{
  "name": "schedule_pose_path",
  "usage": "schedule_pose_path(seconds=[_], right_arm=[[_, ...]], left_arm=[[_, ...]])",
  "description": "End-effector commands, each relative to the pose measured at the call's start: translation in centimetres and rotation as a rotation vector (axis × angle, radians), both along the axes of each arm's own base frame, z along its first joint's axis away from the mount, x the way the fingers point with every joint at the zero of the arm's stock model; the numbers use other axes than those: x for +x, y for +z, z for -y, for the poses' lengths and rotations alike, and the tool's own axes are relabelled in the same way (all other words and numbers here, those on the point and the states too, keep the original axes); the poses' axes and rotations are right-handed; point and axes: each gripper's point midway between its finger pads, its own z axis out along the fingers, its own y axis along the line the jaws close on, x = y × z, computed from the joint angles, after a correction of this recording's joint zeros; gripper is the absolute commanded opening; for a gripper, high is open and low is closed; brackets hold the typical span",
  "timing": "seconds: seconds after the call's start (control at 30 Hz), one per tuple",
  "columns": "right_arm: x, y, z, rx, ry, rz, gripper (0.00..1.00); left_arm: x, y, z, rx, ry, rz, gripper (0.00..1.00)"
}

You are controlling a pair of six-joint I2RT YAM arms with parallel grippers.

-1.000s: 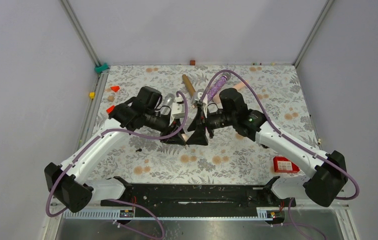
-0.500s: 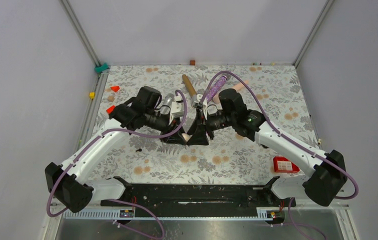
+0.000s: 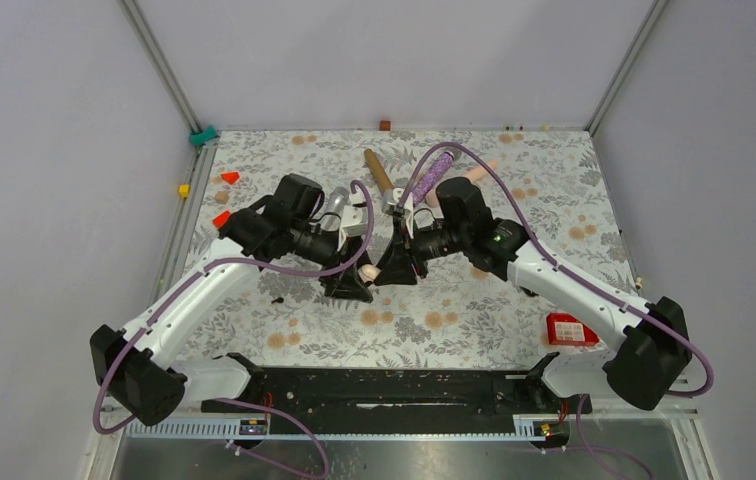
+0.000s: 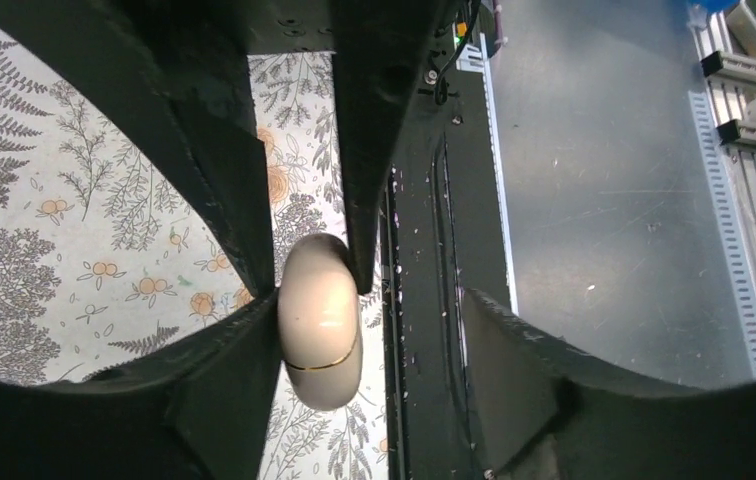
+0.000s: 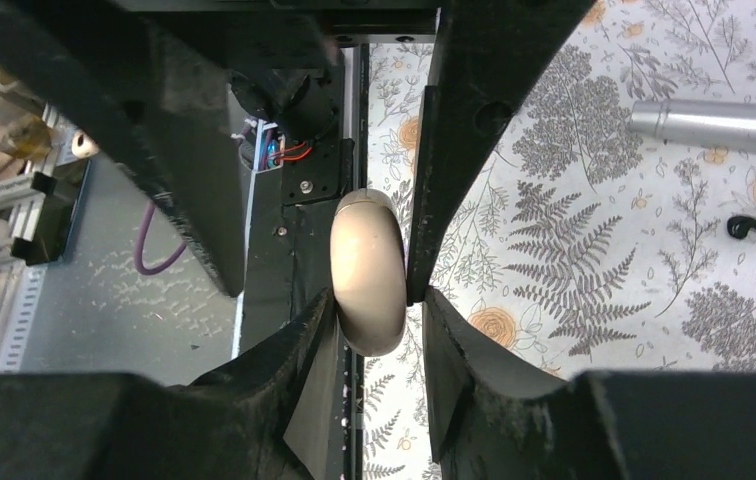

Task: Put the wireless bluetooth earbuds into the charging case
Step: Open the charging case.

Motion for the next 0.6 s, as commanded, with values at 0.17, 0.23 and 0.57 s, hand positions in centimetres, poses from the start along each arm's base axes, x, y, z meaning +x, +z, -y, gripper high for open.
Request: schedule_pose_path(seconds=[0.17,0.23,0.57], right_arm=[[-0.7,1.9,0.4,0.043,0.018,0.064,0.12],[-0.6,2.3,0.6,0.049,0.004,0.086,0.11],[1.0,3.0,1.0,0.050,-0.109,0.148,0.08]], left_arm=[[1.1,0.9,0.3,-0.046,0.011,0.049,0.91],[1.6,0.9,0.2,-0.050,0.037,0.048,0.97],[3.9,1.3,0.0,-0.083,0.156,0.031,0.98]])
